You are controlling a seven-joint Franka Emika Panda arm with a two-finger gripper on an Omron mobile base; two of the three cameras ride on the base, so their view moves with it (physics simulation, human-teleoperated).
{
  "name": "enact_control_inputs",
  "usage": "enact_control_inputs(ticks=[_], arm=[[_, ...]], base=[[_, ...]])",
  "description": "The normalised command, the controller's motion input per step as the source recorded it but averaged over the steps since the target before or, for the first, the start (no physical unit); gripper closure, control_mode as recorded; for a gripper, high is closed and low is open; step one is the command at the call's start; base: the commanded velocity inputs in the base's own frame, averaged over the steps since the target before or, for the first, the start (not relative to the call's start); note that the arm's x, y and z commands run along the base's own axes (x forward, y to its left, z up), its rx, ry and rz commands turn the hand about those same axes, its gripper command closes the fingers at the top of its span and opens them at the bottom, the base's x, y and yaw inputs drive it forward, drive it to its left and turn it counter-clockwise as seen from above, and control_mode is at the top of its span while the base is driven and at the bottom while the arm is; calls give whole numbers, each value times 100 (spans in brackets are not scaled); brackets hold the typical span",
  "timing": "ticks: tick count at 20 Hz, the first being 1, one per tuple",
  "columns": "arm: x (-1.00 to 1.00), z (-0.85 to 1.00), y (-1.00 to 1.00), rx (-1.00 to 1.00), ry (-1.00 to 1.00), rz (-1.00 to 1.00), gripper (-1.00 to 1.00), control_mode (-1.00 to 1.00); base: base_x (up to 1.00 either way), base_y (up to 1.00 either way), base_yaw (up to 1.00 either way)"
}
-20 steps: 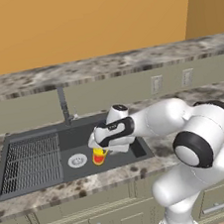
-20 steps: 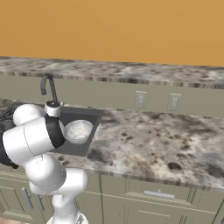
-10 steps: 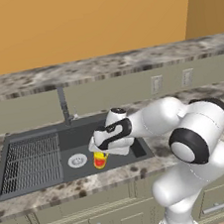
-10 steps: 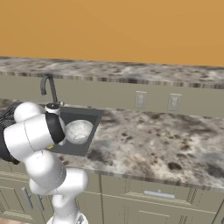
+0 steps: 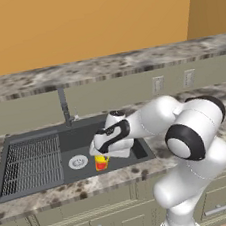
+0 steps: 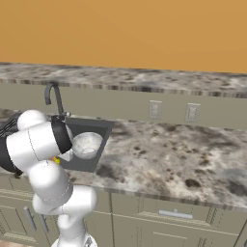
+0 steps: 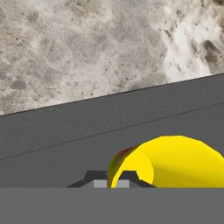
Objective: Remove the lime and peach from the sink. Then move the bowl and cup from the counter to the sink for washing.
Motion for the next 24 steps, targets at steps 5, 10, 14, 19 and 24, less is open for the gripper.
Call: enact_control_inputs(ticks=[5,10,14,19,24], arm=[[4,-16,0,-1,0,3,100,-100],[5,-19,0,0,0,4,100,-100],[7,-18,0,-2,0,4,100,-100],[8,-16,1,-1,0,4,100,-100],[10,-16,2,-2,0,4,100,-100]], base=[[0,0,0],[0,0,0],[0,0,0],[0,0,0],[0,0,0]])
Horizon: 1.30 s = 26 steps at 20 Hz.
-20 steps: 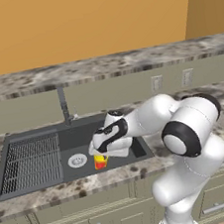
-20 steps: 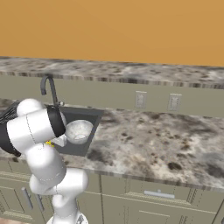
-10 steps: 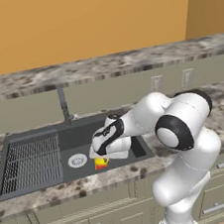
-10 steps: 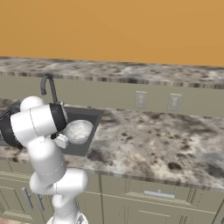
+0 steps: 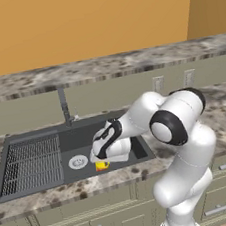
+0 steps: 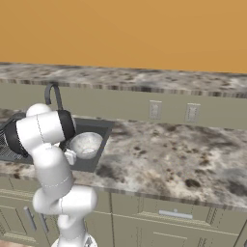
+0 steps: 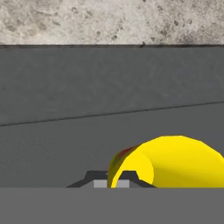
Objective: Remove the lime and peach from the sink. Then move the bowl and cup from the counter to the sink for washing.
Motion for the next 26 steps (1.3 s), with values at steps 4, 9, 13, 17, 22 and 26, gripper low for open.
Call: enact_control_inputs(ticks=[4,9,13,17,22,26], arm=[[10,-15,4,-1,0,4,100,-100],[7,-16,3,-2,-2,4,100,-100],[2,-17,2,-3,-6,5,100,-100],[3,-16,1,-1,-6,5,100,-100],[10,-10,2,0,-6,4,100,-100],[12,-8,1,0,-9,4,100,-100]], base=[[0,0,0],[0,0,0],[0,0,0],[0,0,0],[0,0,0],[0,0,0]])
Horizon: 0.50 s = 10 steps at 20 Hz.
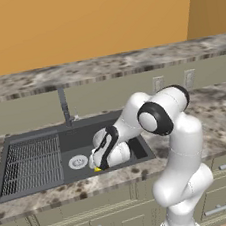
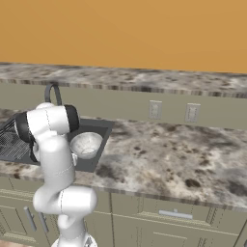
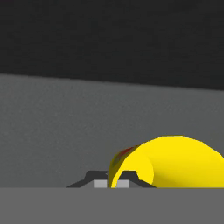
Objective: Remove the lime and peach from the sink. Then move the bowl and cup from the counter to the sink for washing.
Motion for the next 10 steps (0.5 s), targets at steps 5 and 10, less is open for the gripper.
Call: enact_control_inputs(ticks=[5,10], arm=[[14,-10,0,0,-7,5,100,-100],[20,-5,2,0,-1,3,100,-100]], base=[[0,0,0],[0,0,0]])
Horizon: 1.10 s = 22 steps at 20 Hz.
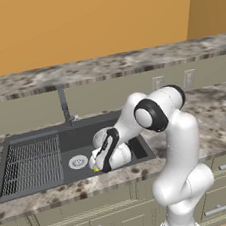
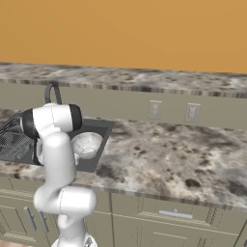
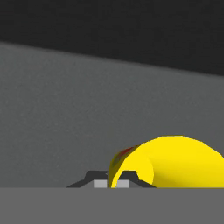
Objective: Remove the lime and peach from the sink. Then move the bowl and cup from the counter to the sink for washing.
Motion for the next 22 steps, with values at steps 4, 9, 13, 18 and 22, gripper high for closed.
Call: enact_control_inputs(ticks=[4,9,13,18,22], arm=[[24,0,6,2,5,0,100,-100],[23,-1,6,1,8,0,100,-100],[24,-11,7,0,6,0,100,-100],[20,-15,7,0,2,1,100,-100],[9,-17,9,0,2,2,100,-100]], base=[[0,0,0],[0,0,0],[0,0,0],[0,0,0],[0,0,0]])
